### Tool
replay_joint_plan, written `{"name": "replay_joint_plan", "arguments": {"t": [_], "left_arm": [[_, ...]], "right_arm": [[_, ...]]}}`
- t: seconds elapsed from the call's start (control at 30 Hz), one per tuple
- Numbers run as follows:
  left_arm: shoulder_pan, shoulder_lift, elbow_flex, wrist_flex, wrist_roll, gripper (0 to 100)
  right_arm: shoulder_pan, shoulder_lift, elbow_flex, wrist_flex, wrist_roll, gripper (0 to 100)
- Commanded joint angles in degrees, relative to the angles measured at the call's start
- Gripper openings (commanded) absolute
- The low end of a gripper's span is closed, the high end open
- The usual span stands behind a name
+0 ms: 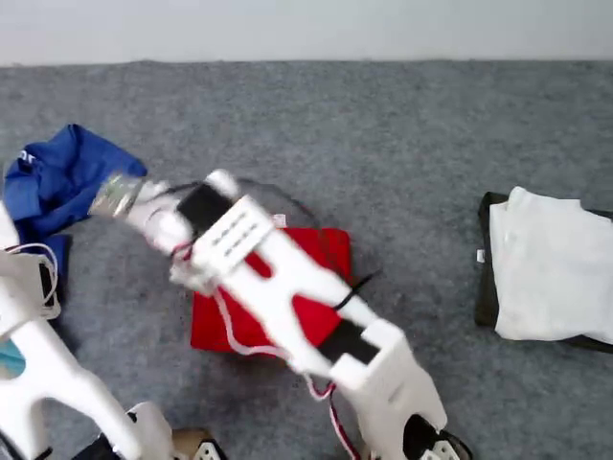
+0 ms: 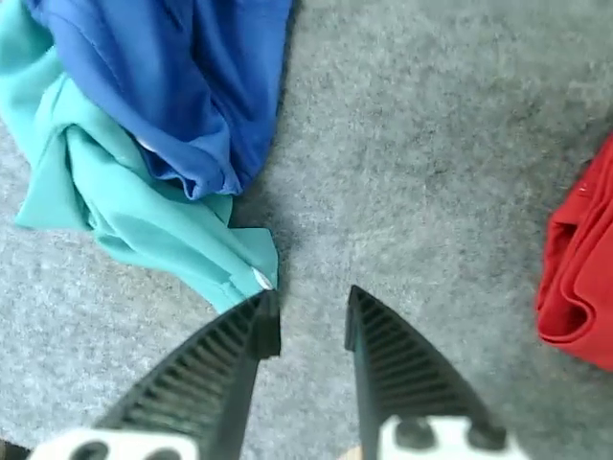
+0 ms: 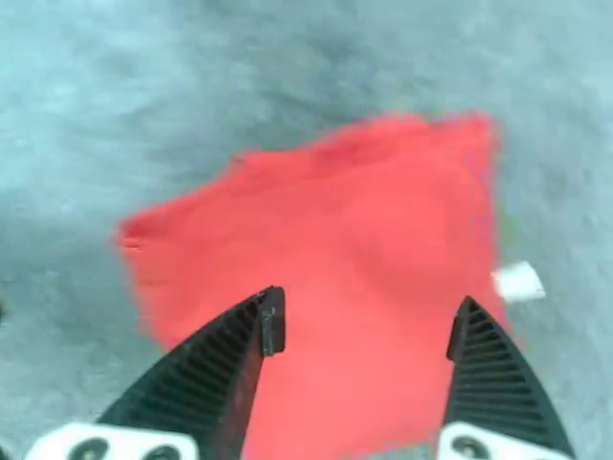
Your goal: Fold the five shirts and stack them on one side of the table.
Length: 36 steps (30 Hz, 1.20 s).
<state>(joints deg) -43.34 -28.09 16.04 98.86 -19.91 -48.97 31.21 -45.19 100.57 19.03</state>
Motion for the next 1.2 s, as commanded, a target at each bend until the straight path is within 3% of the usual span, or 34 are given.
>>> {"name": "replay_joint_plan", "arguments": {"t": [0.0, 0.13, 0.27, 0.37, 0.6, 0.77, 1.17], "left_arm": [[-0.26, -0.53, -0.75, 0.35, -0.35, 13], [0.09, -0.35, 1.36, 0.35, -0.35, 13], [0.09, -0.18, 4.88, 0.26, -0.44, 13], [0.09, -0.18, 6.81, 0.26, -0.62, 13], [0.18, -0.09, 9.89, 0.18, -0.70, 13], [0.18, -0.09, 10.07, 0.18, -0.70, 13], [0.18, -0.09, 10.15, 0.26, -0.70, 13]], "right_arm": [[8.66, 0.48, -2.02, 2.15, 0.35, 28.1], [15.78, 2.68, -1.85, 2.33, -0.26, 28.3], [21.32, 3.65, 0.62, 2.33, -7.47, 28.4], [23.25, 3.30, 6.51, 2.42, -8.44, 28.4], [23.25, 3.47, 21.19, 2.24, -8.00, 29.5], [23.16, 3.47, 21.98, 2.07, -7.30, 39.2], [15.25, 14.99, 21.54, 0.04, -7.74, 39.4]]}}
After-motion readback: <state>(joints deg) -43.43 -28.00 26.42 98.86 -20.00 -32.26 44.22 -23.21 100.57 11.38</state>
